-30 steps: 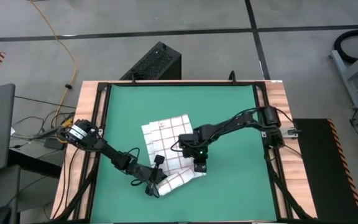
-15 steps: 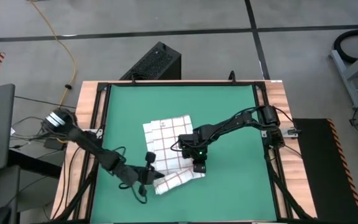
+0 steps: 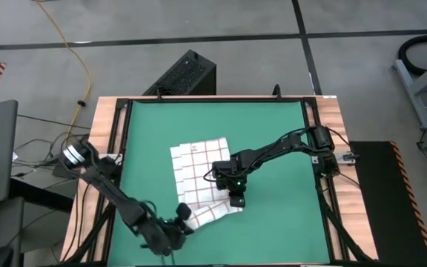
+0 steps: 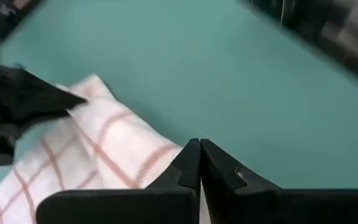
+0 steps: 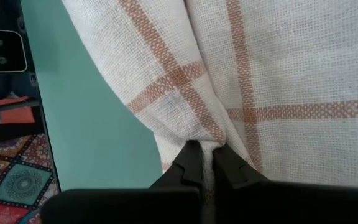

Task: Roll towel
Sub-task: Roll the white towel

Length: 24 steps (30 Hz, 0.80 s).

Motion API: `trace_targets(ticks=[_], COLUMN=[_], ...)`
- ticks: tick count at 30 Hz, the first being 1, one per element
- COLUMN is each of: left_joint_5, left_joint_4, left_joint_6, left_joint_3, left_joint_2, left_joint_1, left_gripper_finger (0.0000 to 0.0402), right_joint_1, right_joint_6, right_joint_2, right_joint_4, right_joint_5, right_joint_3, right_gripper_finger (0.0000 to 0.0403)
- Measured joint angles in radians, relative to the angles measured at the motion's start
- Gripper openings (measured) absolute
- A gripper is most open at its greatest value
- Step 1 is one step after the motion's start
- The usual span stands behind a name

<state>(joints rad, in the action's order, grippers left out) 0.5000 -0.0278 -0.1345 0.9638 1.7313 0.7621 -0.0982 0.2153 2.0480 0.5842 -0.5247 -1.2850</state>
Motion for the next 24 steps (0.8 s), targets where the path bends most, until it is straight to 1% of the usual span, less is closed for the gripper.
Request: trace_targets(ticks=[2,4,7,11,15,20,24], left_joint_5=[0.016,0.032,0.078,0.135,0.114,0.143,0.149], left_joint_4=[0.083,0.117,0.174,0.265,0.303,0.334,0.426], left_joint_6=[-0.01,-0.027,-0.042,-0.013,0.034,0.069,0.152], left_joint_3=[0.059,0.108,0.148,0.148,0.148,0.145,0.144], left_joint_2=[0.059,0.1,0.121,0.119,0.12,0.12,0.12], left_joint_1=[0.0,0.0,0.003,-0.013,-0.036,-0.054,-0.07], left_gripper_finger=[0.0,0.0,0.0,0.0,0.0,0.0,0.0], right_joint_1=[-0.003,-0.006,-0.008,-0.01,-0.01,-0.01,-0.012], right_joint_6=[0.001,0.001,0.004,0.004,0.004,0.003,0.003], right_joint_2=[0.0,0.0,0.0,0.0,0.0,0.0,0.0], right_joint_4=[0.0,-0.001,0.001,0.002,0.002,0.004,0.007], right_joint_5=[0.0,0.004,0.004,0.007,0.007,0.006,0.006], right_joint_3=[0.0,0.0,0.0,0.0,0.0,0.0,0.0], right_gripper_finger=[0.0019,0.0019,0.0019,0.0019,0.0019,0.0019,0.0019])
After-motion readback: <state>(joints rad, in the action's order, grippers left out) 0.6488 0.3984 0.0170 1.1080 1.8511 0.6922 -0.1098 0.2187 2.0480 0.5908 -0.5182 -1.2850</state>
